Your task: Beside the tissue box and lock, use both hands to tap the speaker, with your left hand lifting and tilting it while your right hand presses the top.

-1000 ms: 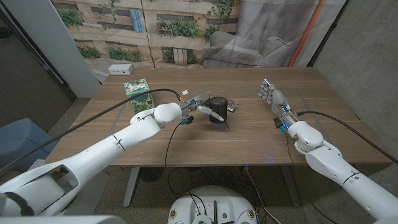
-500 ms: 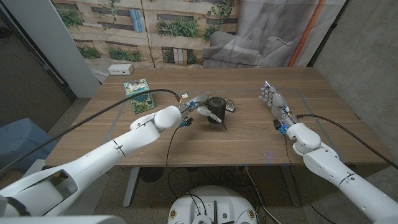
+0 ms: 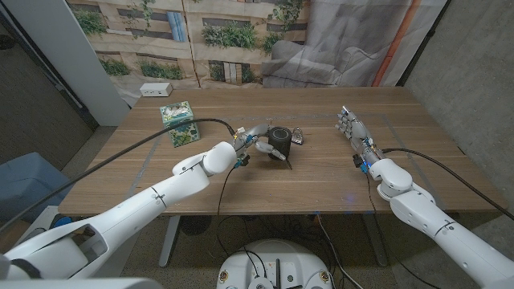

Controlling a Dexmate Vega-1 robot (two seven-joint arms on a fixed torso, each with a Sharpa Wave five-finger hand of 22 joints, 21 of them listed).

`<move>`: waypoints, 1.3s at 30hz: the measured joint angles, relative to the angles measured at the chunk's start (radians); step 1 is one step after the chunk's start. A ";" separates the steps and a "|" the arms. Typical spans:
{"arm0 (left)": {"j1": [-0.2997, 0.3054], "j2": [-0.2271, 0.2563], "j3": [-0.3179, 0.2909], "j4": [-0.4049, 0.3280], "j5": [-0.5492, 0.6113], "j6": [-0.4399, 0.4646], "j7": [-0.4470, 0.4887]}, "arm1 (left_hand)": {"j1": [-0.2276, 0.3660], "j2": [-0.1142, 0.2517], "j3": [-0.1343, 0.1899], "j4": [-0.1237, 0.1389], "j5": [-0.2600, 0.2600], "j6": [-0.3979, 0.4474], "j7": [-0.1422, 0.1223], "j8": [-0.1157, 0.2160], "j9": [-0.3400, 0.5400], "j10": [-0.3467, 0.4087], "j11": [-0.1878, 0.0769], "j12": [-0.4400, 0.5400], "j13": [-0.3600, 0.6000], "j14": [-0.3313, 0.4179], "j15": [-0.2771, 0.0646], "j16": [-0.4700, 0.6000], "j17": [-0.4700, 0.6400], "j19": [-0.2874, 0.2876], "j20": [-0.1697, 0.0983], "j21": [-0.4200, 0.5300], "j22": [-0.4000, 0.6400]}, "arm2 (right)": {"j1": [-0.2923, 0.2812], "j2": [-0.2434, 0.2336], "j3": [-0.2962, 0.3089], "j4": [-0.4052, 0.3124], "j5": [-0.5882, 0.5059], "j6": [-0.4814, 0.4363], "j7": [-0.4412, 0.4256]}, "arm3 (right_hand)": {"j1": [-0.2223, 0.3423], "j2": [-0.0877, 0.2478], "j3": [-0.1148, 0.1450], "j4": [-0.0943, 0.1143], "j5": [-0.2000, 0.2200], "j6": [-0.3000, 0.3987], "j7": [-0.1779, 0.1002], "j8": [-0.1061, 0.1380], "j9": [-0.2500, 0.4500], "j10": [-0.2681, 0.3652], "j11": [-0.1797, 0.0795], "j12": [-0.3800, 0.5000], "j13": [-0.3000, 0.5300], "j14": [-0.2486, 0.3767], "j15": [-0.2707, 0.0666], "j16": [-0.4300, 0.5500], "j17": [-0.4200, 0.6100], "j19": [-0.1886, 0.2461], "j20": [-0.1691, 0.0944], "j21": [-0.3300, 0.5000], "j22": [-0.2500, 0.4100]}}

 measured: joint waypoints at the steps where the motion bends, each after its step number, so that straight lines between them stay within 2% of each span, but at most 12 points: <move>1: 0.000 0.000 0.000 0.000 0.002 0.000 0.001 | 0.000 0.000 0.000 0.000 0.000 0.000 0.000 0.000 0.000 -0.001 -0.001 -0.003 -0.002 -0.009 -0.001 0.000 -0.004 -0.006 0.002 -0.004 0.000 | 0.001 0.000 0.000 0.002 0.000 0.000 0.000 | 0.000 0.000 0.000 0.000 0.000 0.000 0.000 0.000 0.000 0.000 0.000 -0.003 0.000 0.000 0.000 0.000 0.000 0.000 0.000 0.000 0.001; 3: 0.000 0.000 0.000 0.000 0.016 0.000 0.009 | 0.000 0.000 -0.004 0.004 0.000 0.000 0.000 0.000 0.000 0.006 -0.008 -0.008 -0.008 -0.014 -0.001 0.000 -0.007 -0.015 0.000 -0.005 0.000 | 0.006 0.002 -0.002 0.010 0.000 0.000 0.000 | 0.000 0.000 0.000 0.000 0.000 0.000 0.000 0.000 0.000 0.000 0.000 -0.004 0.000 0.000 0.000 0.000 0.000 0.000 0.000 0.000 0.002; 10: 0.016 -0.020 0.005 0.022 0.046 0.002 0.025 | 0.000 0.000 -0.004 0.004 0.000 -0.002 -0.002 0.000 0.000 0.006 -0.008 -0.010 -0.015 -0.037 -0.005 0.000 -0.019 -0.032 0.002 -0.019 0.000 | 0.020 0.012 -0.007 0.038 0.000 0.010 0.013 | 0.000 0.000 0.000 0.000 0.000 0.000 0.000 0.000 0.000 0.000 0.000 -0.004 0.000 0.000 0.000 0.000 0.000 0.000 0.000 0.000 0.003; 17: 0.027 -0.024 0.007 0.025 0.070 0.012 0.042 | 0.000 0.000 -0.004 0.004 0.000 -0.004 -0.004 0.000 -0.006 -0.001 -0.026 -0.031 -0.029 -0.073 -0.006 -0.008 -0.037 -0.042 -0.002 -0.031 0.000 | 0.034 0.024 -0.012 0.066 0.005 0.019 0.020 | 0.000 0.000 0.000 0.000 0.000 0.000 0.000 0.000 0.000 0.000 0.000 -0.004 0.000 0.000 0.000 0.000 0.000 0.000 0.000 0.000 0.003; 23: 0.037 -0.028 0.007 0.026 0.085 0.019 0.055 | 0.000 0.000 -0.004 0.004 0.000 -0.031 -0.031 0.000 -0.006 -0.006 -0.053 -0.051 -0.045 -0.101 -0.016 -0.008 -0.050 -0.042 -0.002 -0.034 0.000 | 0.047 0.035 -0.017 0.091 0.009 0.030 0.028 | 0.000 0.000 0.000 0.000 0.000 0.000 0.000 0.000 0.000 0.000 0.000 -0.004 0.000 0.000 0.000 0.000 0.000 0.000 0.000 0.000 0.002; 30: 0.046 -0.031 0.008 0.030 0.092 0.022 0.062 | 0.000 0.000 -0.004 0.004 0.000 -0.036 -0.036 -0.020 -0.006 -0.017 -0.064 -0.062 -0.056 -0.107 -0.012 -0.008 -0.056 -0.042 -0.002 -0.038 0.000 | 0.057 0.044 -0.023 0.111 0.012 0.037 0.035 | 0.000 0.000 0.000 0.000 0.000 0.000 0.000 0.000 0.000 0.000 0.000 -0.004 0.000 0.000 0.000 0.000 0.000 0.000 0.000 0.000 0.002; 39: 0.051 -0.031 0.009 0.031 0.095 0.036 0.059 | 0.000 0.000 -0.011 0.012 0.000 -0.060 -0.061 -0.064 -0.010 -0.042 -0.092 -0.077 -0.078 -0.121 -0.007 -0.003 -0.065 -0.042 -0.002 -0.046 0.002 | 0.061 0.050 -0.027 0.123 0.015 0.040 0.037 | 0.000 0.000 0.000 0.000 0.000 0.006 -0.006 0.000 0.000 0.004 0.004 -0.003 0.000 0.000 0.000 0.000 0.000 0.000 0.000 0.000 0.002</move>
